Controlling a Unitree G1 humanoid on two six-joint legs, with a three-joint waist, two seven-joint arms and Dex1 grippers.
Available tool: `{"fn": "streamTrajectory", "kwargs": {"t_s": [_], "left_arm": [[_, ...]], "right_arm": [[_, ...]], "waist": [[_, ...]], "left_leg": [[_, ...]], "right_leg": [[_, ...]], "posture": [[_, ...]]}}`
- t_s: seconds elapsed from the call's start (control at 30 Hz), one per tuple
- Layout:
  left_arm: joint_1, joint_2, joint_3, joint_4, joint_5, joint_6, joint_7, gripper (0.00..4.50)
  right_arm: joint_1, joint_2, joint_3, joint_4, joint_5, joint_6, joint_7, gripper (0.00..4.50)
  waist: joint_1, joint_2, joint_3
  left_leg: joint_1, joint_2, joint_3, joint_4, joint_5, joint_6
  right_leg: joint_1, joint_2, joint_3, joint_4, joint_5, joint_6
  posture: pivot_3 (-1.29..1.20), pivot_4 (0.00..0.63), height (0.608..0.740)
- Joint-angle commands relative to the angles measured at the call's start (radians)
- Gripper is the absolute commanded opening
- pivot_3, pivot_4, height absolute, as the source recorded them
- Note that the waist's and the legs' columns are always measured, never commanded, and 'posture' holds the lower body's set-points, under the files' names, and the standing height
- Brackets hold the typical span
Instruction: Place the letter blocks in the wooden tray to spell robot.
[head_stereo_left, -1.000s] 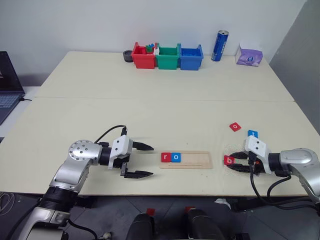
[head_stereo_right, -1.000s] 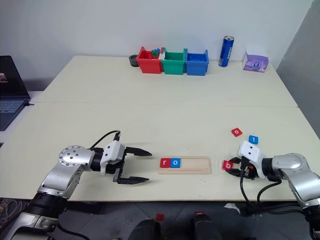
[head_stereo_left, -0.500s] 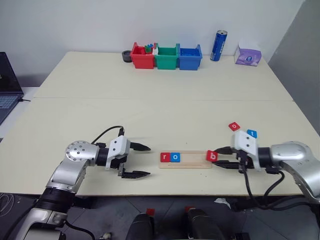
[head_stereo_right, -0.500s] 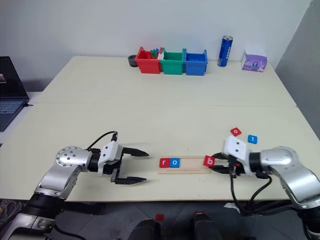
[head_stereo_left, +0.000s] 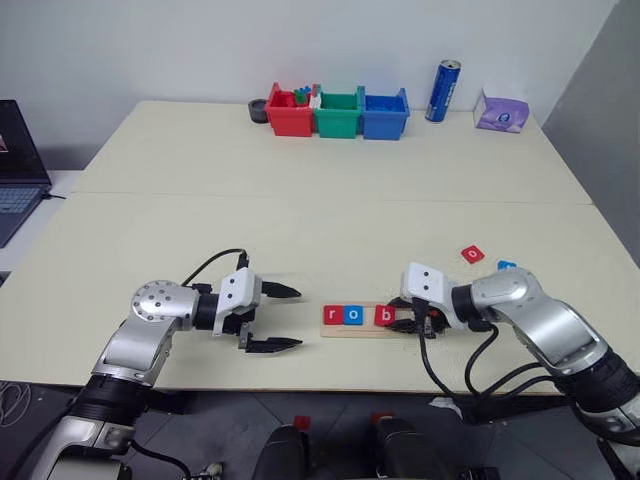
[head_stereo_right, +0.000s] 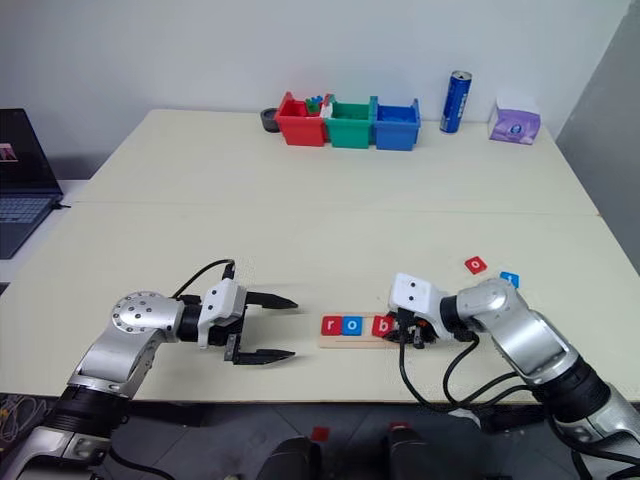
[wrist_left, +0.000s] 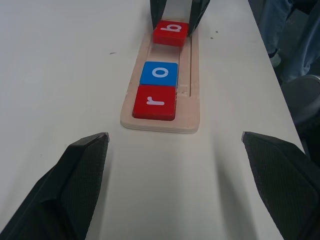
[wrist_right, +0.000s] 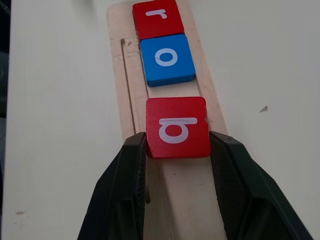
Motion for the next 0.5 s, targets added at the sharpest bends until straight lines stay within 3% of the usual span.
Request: {"fn": "streamTrajectory", "kwargs": {"t_s": [0.03,0.5], "left_arm": [[0.004,0.002,0.013,-0.060,-0.015,0.018,0.019,4.50],[0.018,0.004,0.014,-0.102,-0.019,0.047,0.035,4.50]], "right_arm": [[-0.029,0.013,0.007,-0.002,-0.020,-0.013,-0.001,1.47],[-0.049,0.030,0.026,0.016,-0.041,-0.031,0.041,1.47]], "waist": [[0.000,0.000,0.000],[-0.001,0.000,0.000]], "left_leg": [[0.000,0.000,0.000,0.000,0.000,0.000],[0.000,0.000,0.000,0.000,0.000,0.000]], "right_leg": [[0.000,0.000,0.000,0.000,0.000,0.000],[0.000,0.000,-0.001,0.000,0.000,0.000]], "posture": [[0.00,0.150,0.740],[0.00,0.150,0.740]]}}
